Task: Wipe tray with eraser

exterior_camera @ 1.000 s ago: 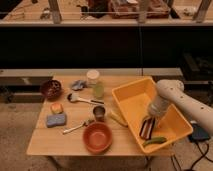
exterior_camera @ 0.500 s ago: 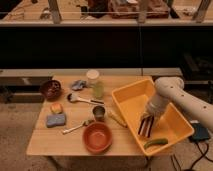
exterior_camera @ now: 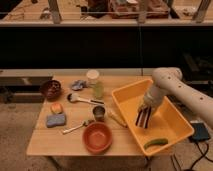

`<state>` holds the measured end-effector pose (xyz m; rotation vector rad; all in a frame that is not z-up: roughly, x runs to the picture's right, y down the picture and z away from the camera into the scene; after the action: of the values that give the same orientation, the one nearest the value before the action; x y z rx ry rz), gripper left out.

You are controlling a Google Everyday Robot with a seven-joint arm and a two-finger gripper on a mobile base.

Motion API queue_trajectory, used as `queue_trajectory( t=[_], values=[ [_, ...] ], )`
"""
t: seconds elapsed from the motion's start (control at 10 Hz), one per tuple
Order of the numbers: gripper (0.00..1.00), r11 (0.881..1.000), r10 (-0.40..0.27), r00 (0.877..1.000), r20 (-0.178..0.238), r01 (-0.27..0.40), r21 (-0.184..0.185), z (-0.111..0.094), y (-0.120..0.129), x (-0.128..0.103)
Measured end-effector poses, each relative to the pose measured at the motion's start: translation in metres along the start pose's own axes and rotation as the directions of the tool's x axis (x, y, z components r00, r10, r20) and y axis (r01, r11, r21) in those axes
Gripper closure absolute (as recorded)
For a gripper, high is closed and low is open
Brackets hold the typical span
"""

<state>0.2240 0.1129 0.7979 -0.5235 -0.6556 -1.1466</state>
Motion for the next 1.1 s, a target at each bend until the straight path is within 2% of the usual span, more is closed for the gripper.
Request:
queue_trajectory(
  t=[0.3,0.5,0.8,1.1],
  values=[
    [0.56,1.000,-0.023,1.000,0.005,0.023,0.006,-0.002,-0.019,0.011],
    [0.56,1.000,-0.016,1.000,0.018,0.016,0.014,0.002,-0.022,0.022],
    [0.56,1.000,0.009,1.000,0.025,-0.009,0.006,0.005,-0.010,0.029],
    [0.56,0.997,0.073,0.996,0.047,-0.072,-0.030,0.022,0.024,0.033]
  ],
)
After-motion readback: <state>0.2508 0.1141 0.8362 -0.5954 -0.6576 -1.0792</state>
